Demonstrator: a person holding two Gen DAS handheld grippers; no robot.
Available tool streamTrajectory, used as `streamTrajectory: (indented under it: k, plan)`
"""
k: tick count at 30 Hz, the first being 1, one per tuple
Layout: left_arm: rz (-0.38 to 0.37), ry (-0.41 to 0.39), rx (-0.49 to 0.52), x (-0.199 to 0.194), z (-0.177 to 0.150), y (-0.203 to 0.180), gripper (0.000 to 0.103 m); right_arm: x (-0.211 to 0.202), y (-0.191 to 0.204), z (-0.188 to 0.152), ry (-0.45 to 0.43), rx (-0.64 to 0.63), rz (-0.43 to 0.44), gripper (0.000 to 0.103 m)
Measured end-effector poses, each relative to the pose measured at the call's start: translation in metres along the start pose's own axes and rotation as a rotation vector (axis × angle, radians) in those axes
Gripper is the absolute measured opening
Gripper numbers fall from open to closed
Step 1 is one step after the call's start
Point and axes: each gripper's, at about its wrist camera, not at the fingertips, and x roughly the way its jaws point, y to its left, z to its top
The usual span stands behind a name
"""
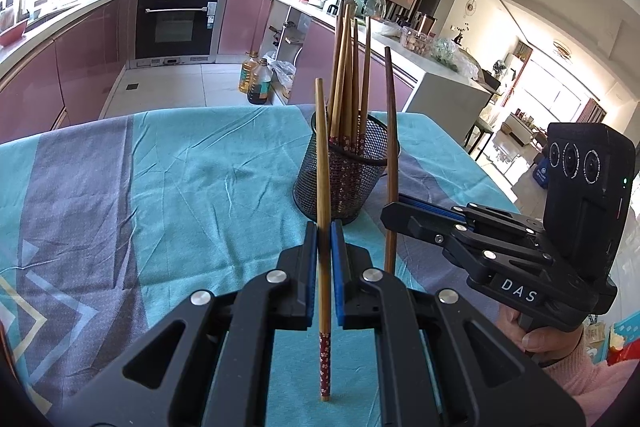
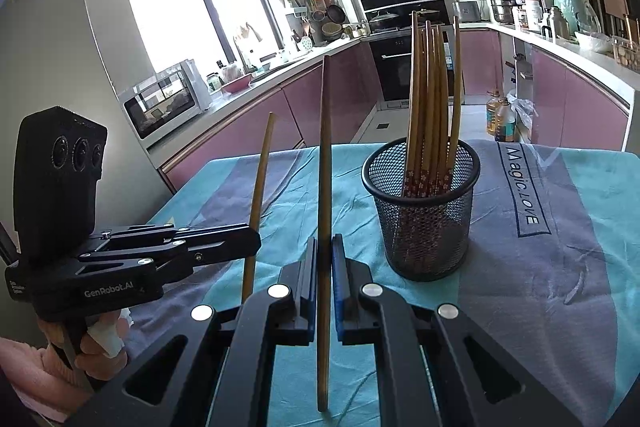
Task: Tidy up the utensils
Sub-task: 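Hold both upright chopsticks beside the mesh cup, positioning them above its rim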
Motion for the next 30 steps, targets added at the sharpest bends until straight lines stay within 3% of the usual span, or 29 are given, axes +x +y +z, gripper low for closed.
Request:
streamTrajectory:
  k: [30]
  plan:
    - [-0.025, -0.010, 0.000, 0.0011, 0.0041, -0.0010, 0.008, -0.0062, -0.0018, 0.0051, -0.037, 0.004, -0.009, 0.006]
